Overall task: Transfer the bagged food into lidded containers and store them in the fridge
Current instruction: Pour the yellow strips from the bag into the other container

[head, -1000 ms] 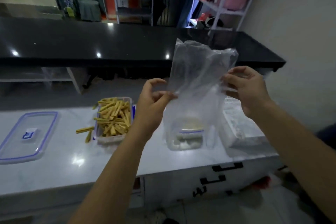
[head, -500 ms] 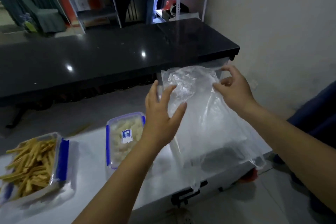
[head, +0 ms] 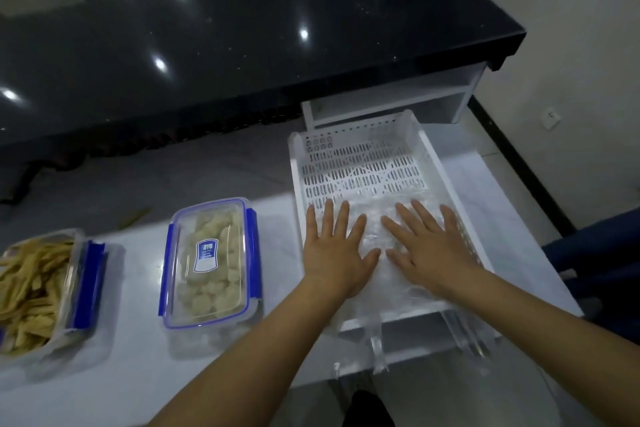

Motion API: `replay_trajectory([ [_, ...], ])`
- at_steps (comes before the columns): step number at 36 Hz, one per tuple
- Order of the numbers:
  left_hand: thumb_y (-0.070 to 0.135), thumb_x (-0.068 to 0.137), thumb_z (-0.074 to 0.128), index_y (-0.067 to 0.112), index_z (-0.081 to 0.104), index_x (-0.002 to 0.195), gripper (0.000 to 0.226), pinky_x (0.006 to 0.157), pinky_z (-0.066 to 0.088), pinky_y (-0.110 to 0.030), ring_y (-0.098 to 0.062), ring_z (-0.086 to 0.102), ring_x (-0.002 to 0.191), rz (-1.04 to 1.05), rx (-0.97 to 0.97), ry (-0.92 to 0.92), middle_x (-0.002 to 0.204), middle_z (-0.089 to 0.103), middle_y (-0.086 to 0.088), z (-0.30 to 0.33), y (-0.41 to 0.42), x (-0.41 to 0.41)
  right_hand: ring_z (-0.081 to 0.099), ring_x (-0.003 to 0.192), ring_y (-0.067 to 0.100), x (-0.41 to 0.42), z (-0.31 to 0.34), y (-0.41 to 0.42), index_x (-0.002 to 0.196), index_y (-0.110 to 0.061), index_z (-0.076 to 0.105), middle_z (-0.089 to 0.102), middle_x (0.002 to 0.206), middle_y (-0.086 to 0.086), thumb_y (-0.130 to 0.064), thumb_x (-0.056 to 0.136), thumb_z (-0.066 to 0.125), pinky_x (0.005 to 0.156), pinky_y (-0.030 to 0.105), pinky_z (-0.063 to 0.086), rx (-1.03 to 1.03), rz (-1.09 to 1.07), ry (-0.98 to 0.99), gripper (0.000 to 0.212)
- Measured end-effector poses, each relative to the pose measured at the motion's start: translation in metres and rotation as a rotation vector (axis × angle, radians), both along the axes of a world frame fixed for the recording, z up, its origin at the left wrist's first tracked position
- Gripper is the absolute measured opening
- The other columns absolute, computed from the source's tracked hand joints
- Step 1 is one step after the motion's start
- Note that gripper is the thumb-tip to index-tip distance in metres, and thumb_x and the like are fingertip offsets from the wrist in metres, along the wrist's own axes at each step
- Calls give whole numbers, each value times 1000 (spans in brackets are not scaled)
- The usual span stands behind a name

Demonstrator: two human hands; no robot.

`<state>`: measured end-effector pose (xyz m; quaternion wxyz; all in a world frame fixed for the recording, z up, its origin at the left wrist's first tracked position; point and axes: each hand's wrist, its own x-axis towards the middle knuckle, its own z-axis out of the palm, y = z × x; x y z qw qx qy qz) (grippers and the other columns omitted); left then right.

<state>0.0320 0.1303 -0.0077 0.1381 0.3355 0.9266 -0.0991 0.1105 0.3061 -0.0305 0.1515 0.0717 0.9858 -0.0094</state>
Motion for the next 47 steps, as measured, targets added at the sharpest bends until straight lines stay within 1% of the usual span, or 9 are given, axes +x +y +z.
replay_trajectory([
  [5, 72, 96, 8, 35, -5, 160, 74, 117, -22, -57, -30, -26, 151, 15, 95, -36, 167, -18, -2, 8, -7, 0, -17, 153, 20, -2, 20, -6, 156, -45, -4, -9, 168, -6, -69, 92, -1, 120, 55, -13, -35, -39, -3, 69],
  [8, 72, 96, 8, 38, -8, 159, 74, 119, -20, -56, -28, -28, 150, 46, 200, -54, 167, -20, 0, 21, -27, 1, -11, 154, 19, -7, 56, -18, 156, -46, 2, -7, 168, -9, -79, 78, -6, 122, 55, -7, -116, -89, 33, 85],
  [15, 84, 85, 8, 56, -16, 150, 75, 113, -29, -41, -16, -41, 143, 244, 501, -46, 160, -32, 13, 74, -151, 17, -12, 152, 6, -9, 146, -106, 150, -59, -1, -7, 165, -21, -89, 76, 24, 124, 50, -1, -437, 1, 72, 85],
  [18, 85, 83, 7, 58, -19, 149, 76, 115, -26, -39, -13, -41, 144, 297, 564, 25, 161, -33, 15, 86, -232, 33, -18, 149, -2, -4, 163, -176, 146, -66, -3, -8, 163, -27, -93, 75, 25, 124, 47, -2, -485, 128, 121, 81],
  [23, 89, 83, 10, 62, -15, 148, 75, 110, -30, -26, -6, -40, 143, 500, 629, 103, 155, -34, 26, 71, -376, 69, -17, 150, 1, 1, 153, -310, 145, -66, 5, -6, 164, -25, -92, 72, 27, 124, 47, 2, -553, 195, 144, 81],
  [27, 91, 77, 4, 66, -26, 140, 74, 114, -26, -36, -8, -43, 141, 703, 555, 54, 162, -30, 15, 41, -472, 96, -9, 152, 5, 5, 124, -400, 150, -57, 14, -2, 164, -24, -82, 77, 42, 125, 48, 5, -657, 149, 36, 82],
  [31, 90, 75, 10, 55, -15, 150, 86, 121, -16, -46, -15, -37, 146, 831, 560, -73, 165, -26, 11, 17, -538, 116, -9, 152, 7, 10, 96, -462, 151, -53, 16, 0, 165, -21, -72, 84, 52, 124, 45, 5, -662, 140, -50, 78],
  [38, 75, 91, 34, 46, -8, 156, 82, 124, -10, -48, -20, -28, 150, 878, 607, -142, 166, -21, 9, 7, -595, 89, -4, 153, 7, -14, 93, -496, 152, -53, 17, 3, 166, -18, -79, 77, 48, 123, 46, 10, -608, 128, -84, 85],
  [47, 52, 93, 60, 30, 11, 160, 86, 124, 14, -45, -30, 6, 155, 773, 530, -182, 169, 9, -2, -3, -624, -51, 10, 153, 15, -97, 90, -500, 153, -50, 16, 7, 167, -14, -82, 71, 46, 120, 53, 23, -608, -2, -40, 92],
])
